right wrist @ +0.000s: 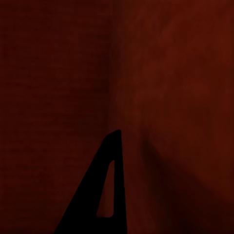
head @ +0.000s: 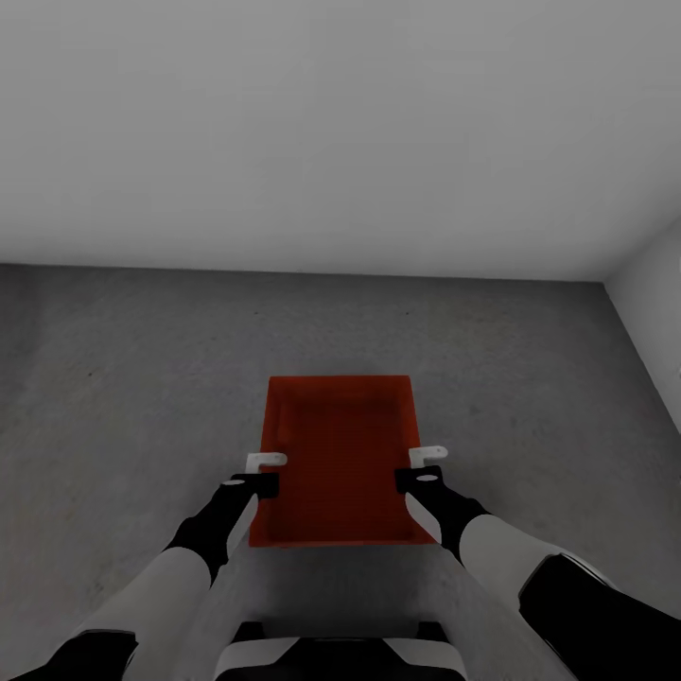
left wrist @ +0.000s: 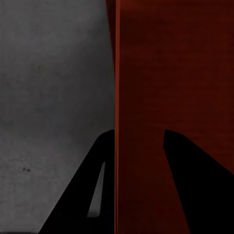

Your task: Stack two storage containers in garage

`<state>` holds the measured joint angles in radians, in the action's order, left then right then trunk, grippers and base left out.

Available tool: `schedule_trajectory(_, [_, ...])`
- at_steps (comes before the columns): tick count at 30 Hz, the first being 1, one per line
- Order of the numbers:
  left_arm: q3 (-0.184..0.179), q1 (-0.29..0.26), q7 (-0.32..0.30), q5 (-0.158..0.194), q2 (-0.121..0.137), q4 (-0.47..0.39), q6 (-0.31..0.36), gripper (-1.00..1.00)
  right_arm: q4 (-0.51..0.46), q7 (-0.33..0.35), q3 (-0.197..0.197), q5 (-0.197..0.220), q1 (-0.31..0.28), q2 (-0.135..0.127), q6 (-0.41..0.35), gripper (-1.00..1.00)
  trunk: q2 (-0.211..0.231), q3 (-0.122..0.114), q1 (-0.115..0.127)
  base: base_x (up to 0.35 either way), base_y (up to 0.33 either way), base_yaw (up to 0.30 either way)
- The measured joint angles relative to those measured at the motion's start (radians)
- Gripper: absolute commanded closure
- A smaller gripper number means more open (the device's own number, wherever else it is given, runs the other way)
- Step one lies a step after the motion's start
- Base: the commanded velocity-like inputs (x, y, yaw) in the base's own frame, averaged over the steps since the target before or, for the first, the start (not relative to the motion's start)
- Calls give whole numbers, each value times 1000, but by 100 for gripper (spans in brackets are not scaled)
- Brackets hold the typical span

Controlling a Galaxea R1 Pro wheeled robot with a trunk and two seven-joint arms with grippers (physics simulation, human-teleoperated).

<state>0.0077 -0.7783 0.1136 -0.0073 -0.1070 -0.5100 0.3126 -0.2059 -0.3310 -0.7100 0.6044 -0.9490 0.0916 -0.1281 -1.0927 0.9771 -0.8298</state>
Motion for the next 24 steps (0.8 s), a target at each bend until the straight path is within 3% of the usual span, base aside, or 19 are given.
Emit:
schedule_trajectory(14, [0,0,-1,-1,1,-1,0,100,0,-1,0,1,0,1,1,100,0,0,0,-9,0,2])
schedule_trajectory(24, [0,0,-2,-1,1,-2,0,100,0,-1,1,0,0,1,1,100,0,0,0,0,0,153])
